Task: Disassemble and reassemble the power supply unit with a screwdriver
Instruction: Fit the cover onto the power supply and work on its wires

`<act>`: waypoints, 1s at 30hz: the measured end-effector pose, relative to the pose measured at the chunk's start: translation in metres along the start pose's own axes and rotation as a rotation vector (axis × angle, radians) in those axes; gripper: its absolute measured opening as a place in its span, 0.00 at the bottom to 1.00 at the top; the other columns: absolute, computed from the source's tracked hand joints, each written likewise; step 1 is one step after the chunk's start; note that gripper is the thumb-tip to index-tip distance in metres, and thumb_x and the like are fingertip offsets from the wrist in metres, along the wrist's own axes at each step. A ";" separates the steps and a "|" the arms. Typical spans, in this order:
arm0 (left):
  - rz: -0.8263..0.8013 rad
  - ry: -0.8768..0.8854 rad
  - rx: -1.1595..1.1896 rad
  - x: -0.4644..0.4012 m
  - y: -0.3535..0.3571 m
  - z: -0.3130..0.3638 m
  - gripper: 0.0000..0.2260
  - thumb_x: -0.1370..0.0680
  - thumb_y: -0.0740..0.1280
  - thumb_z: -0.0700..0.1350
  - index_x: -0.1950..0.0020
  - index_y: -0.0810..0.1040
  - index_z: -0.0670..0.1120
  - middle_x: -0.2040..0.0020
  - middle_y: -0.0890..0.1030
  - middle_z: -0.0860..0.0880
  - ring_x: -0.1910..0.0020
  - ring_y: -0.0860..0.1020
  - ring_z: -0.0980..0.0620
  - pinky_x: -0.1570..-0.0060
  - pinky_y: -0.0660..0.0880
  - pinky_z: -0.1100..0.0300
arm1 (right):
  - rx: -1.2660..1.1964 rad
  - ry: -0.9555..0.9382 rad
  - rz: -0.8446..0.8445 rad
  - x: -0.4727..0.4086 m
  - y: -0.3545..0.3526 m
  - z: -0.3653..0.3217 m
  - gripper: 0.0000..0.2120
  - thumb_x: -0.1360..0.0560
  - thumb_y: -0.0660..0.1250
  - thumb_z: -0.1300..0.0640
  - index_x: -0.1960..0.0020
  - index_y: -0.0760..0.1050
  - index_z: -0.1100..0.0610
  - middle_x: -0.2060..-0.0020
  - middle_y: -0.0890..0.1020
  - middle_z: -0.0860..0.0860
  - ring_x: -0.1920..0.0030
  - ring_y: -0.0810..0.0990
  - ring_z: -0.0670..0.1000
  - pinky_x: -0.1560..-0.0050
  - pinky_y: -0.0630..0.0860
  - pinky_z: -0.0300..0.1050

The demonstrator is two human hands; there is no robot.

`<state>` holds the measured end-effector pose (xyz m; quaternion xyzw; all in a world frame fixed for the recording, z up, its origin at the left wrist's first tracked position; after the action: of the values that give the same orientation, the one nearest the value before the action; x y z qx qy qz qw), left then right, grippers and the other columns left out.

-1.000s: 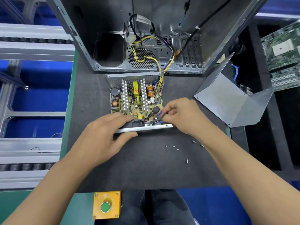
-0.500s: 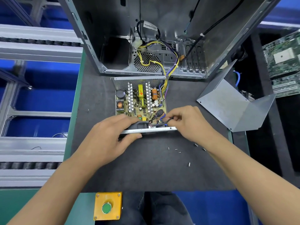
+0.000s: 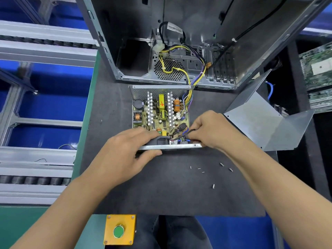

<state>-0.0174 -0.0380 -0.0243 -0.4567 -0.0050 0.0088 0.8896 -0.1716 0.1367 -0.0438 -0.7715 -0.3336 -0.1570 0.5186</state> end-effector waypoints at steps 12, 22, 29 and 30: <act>0.007 0.008 0.015 0.001 -0.001 0.000 0.21 0.23 0.64 0.58 0.38 0.81 0.45 0.50 0.82 0.51 0.50 0.80 0.49 0.52 0.79 0.53 | -0.155 0.079 -0.044 0.007 -0.006 0.003 0.05 0.31 0.77 0.57 0.60 0.83 0.56 0.70 0.84 0.51 0.76 0.74 0.43 0.64 0.77 0.40; 0.045 0.060 -0.061 0.003 0.007 -0.003 0.23 0.21 0.62 0.56 0.35 0.79 0.42 0.47 0.82 0.46 0.49 0.78 0.44 0.51 0.78 0.48 | -0.081 0.069 0.145 0.102 0.020 0.099 0.11 0.31 0.78 0.54 0.61 0.76 0.46 0.66 0.82 0.44 0.64 0.78 0.38 0.62 0.70 0.29; 0.023 0.042 -0.022 0.001 0.009 -0.007 0.21 0.21 0.67 0.55 0.34 0.77 0.44 0.46 0.81 0.49 0.46 0.77 0.47 0.48 0.73 0.53 | -0.207 -0.095 0.279 0.102 0.062 0.091 0.11 0.31 0.78 0.51 0.52 0.78 0.48 0.58 0.77 0.43 0.59 0.75 0.42 0.53 0.73 0.36; 0.001 0.038 -0.013 0.000 0.008 -0.009 0.21 0.22 0.68 0.54 0.33 0.77 0.44 0.47 0.80 0.50 0.47 0.77 0.47 0.49 0.72 0.54 | -0.184 -0.117 0.283 0.100 0.065 0.087 0.10 0.30 0.77 0.53 0.51 0.79 0.50 0.58 0.76 0.43 0.58 0.75 0.42 0.51 0.74 0.38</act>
<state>-0.0174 -0.0406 -0.0360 -0.4627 0.0121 0.0008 0.8864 -0.0637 0.2349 -0.0668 -0.8626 -0.2356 -0.0672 0.4426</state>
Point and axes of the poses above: each hand's wrist, its own x-axis away from the middle knuckle, its own y-axis out of the palm, z = x × y, the point moved 3 cm from there along -x, towards the middle knuckle
